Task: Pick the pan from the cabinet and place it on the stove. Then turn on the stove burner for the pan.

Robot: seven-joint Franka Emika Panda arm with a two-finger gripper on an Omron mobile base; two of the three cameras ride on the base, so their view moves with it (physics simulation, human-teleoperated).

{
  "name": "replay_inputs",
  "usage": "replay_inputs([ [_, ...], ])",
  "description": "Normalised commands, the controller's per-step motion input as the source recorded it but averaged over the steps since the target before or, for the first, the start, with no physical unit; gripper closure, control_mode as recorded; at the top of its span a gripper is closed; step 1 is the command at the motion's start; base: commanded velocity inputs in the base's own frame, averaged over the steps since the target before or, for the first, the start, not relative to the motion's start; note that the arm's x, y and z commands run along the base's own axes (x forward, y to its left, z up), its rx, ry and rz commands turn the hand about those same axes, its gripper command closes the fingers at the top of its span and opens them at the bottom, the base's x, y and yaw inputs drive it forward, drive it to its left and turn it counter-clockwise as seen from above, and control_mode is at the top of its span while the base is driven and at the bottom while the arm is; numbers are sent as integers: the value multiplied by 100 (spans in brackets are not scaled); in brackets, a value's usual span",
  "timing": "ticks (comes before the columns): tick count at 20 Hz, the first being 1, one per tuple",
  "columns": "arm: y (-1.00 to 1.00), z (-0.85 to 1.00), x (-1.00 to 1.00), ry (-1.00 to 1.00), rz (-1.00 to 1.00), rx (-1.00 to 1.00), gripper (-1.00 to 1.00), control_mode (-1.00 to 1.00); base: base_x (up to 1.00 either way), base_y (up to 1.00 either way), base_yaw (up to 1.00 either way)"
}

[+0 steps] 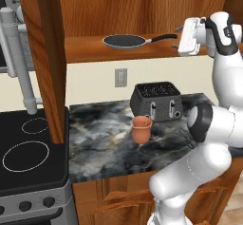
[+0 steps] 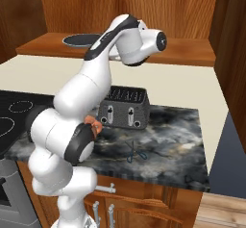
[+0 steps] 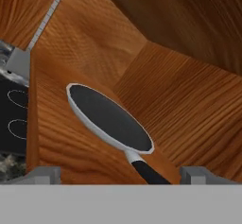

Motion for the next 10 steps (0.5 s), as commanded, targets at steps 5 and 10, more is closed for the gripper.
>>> replay_inputs([
  [5,0,-20,43,0,3,-4,-100,-100,0,0,0],
  [10,0,-17,39,0,1,-4,-100,-100,0,0,0],
])
